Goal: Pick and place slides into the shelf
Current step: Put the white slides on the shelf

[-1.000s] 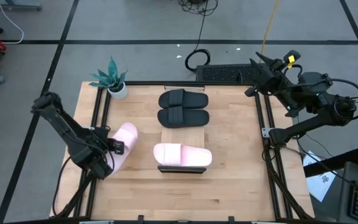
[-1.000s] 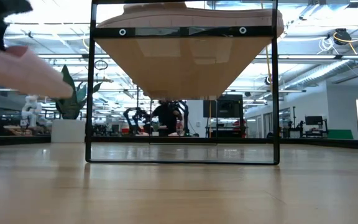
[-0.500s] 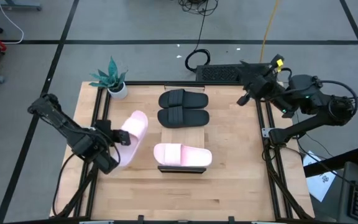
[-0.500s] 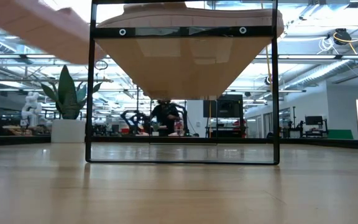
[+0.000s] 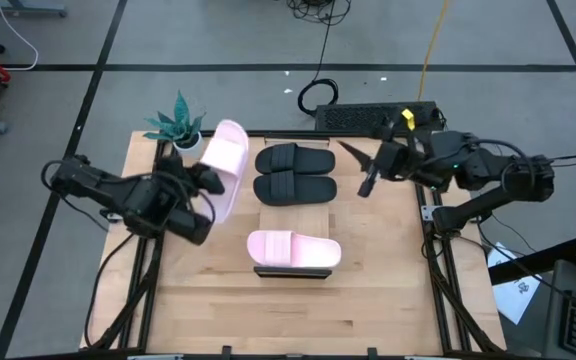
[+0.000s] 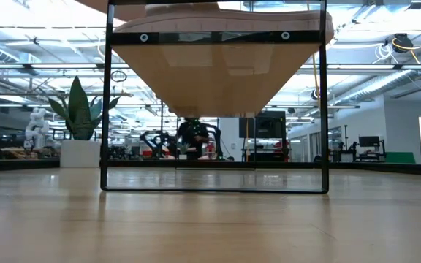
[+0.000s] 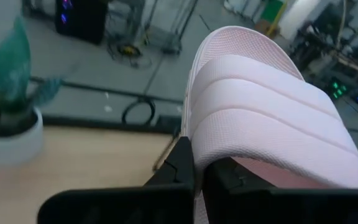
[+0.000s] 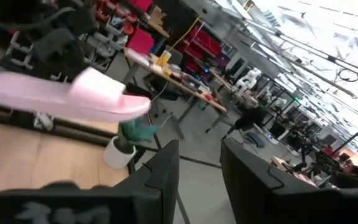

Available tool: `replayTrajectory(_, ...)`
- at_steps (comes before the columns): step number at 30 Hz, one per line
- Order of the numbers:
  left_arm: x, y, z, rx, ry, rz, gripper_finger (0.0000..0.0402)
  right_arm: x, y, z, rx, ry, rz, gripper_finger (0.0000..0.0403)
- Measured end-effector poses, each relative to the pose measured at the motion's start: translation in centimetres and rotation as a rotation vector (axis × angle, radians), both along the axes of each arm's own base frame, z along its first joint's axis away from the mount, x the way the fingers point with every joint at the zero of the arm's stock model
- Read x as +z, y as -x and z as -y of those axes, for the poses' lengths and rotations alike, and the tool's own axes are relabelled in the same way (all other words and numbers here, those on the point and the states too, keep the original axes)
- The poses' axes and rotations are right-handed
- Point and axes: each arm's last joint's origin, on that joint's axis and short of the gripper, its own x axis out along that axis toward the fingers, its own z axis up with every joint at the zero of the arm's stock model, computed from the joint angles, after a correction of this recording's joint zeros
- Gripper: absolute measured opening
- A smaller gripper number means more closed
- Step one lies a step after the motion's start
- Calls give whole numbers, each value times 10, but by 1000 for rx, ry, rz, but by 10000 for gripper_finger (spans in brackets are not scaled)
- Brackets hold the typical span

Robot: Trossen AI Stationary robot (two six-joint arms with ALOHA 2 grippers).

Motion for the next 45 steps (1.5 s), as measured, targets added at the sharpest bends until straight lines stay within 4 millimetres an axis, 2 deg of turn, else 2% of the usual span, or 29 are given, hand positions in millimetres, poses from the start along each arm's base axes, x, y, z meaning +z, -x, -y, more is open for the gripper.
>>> replayTrajectory(4,12,-11,-12,57,-68,25,0,2,-12,-2,8,-9,61,109)
replayTrajectory(10,23,-28,-26,112,-149,77,0,-2,-30,-11,244,-3,82,109)
replayTrajectory(15,33,-42,-34,145,-192,119,0,-5,-46,-14,281,16,106,109)
replayTrajectory(25,62,-63,-45,166,-257,174,0,-18,-70,-7,247,1,97,130)
replayTrajectory(29,72,-67,-48,178,-272,198,0,-16,-77,0,157,10,152,151)
replayTrajectory(35,73,-81,-52,194,-289,207,0,-13,-85,9,116,15,249,177)
replayTrajectory(41,71,-102,-59,200,-307,220,0,-23,-100,13,101,-6,250,191)
replayTrajectory(45,74,-108,-64,171,-317,237,0,-28,-110,14,42,15,254,198)
